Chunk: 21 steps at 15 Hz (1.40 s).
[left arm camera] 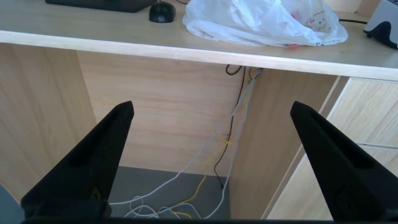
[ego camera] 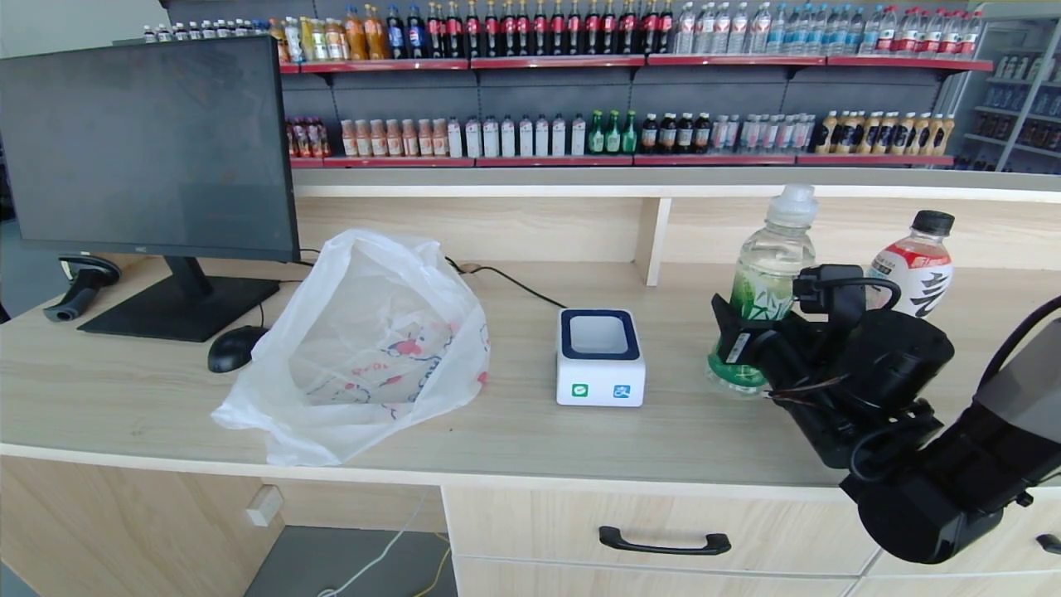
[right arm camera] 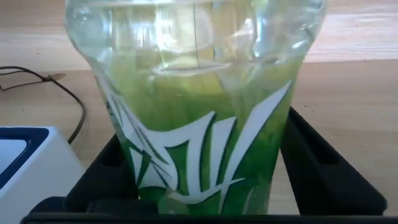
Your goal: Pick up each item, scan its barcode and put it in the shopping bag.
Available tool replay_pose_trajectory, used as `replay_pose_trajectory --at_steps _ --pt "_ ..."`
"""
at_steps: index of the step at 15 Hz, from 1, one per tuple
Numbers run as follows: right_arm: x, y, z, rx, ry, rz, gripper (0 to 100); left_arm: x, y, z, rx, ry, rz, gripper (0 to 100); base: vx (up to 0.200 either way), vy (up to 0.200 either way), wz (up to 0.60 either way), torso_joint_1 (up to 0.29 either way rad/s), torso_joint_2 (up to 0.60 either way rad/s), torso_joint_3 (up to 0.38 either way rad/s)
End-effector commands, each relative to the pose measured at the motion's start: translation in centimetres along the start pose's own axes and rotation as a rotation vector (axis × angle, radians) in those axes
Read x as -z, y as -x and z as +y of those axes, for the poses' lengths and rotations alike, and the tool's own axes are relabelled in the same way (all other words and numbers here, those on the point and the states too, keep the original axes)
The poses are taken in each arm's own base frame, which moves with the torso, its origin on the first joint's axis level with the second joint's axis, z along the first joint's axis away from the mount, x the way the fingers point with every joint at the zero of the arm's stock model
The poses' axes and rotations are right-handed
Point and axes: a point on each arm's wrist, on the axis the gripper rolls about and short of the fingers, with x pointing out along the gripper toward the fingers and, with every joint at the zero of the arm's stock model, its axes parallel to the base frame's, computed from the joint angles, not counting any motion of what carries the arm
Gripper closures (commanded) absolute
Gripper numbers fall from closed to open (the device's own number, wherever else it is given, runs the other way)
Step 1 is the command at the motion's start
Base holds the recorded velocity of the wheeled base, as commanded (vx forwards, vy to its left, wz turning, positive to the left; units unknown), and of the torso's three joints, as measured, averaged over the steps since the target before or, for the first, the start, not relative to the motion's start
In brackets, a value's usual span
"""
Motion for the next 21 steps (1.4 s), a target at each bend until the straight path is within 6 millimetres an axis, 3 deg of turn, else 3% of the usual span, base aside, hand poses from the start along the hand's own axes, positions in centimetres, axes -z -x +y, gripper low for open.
replay_pose_trajectory --at_steps 1,13,21 --pt "-0.3 -0.1 0.0 0.001 -0.012 -0.011 100 0.0 0.0 0.0 0.000 0.000 0.000 0 0.000 0.000 0.00 0.000 0.00 0.000" --pt "-1.3 0.0 -0.4 -0.006 -0.033 -0.039 100 0.0 0.0 0.0 0.000 0.000 0.000 0 0.000 0.000 0.00 0.000 0.00 0.000" --pt "-3.4 0.9 -0.5 -0.037 -0.048 -0.091 100 0.0 0.0 0.0 0.000 0.002 0.000 0 0.000 0.000 0.00 0.000 0.00 0.000"
